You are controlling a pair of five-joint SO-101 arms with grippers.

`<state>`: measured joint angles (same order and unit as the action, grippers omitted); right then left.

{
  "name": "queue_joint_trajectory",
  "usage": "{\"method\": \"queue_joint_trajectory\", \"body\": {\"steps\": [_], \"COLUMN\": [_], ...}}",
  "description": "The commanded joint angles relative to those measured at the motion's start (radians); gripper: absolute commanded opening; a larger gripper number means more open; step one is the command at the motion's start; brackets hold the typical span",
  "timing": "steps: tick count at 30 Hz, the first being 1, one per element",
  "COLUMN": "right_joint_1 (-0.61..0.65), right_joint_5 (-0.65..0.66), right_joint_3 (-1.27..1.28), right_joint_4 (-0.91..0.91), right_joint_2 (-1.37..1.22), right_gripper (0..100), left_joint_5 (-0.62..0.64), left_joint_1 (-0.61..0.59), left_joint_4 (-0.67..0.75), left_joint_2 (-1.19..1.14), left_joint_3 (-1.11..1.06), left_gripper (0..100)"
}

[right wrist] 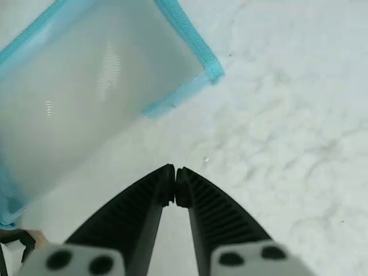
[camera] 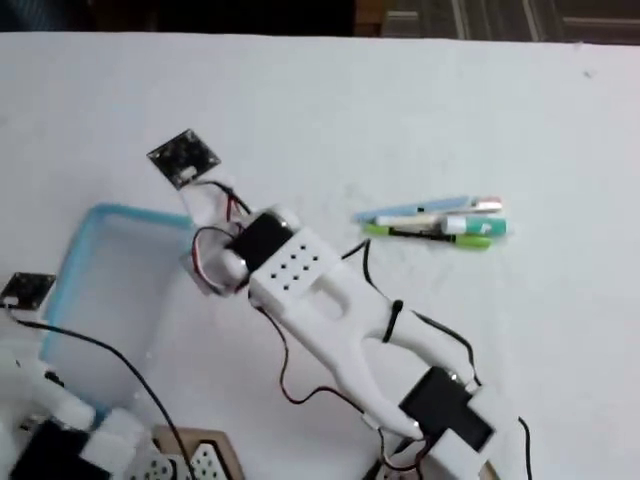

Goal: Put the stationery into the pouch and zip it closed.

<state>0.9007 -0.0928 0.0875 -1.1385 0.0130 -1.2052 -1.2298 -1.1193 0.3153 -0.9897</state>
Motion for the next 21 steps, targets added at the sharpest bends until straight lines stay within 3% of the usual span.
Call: {"method": "queue_joint_trajectory", "body": {"steps": [1, 9, 21], "right_joint_1": [-0.008, -0.016, -0.085], "right_joint_5": [-0.008, -0.008, -0.009], "right_joint_3": [-0.035, -0.035, -0.035], "right_joint_4": [0.008, 0.010, 0.005], "right_joint_2": [0.001, -0.001, -0.001], "right_gripper": [1.8, 1.8, 1.8], "left_joint_5": [-0.075, -0.054, -0.098], "left_joint_1": [-0.050, 0.044, 0.039], "left_joint_4": [-0.106, -0.339, -0.164], "left_joint_2": [0.242, 0.661, 0.693], "left_joint_3": [-0.029, -0.163, -0.322], "left_gripper": [2, 2, 2]}}
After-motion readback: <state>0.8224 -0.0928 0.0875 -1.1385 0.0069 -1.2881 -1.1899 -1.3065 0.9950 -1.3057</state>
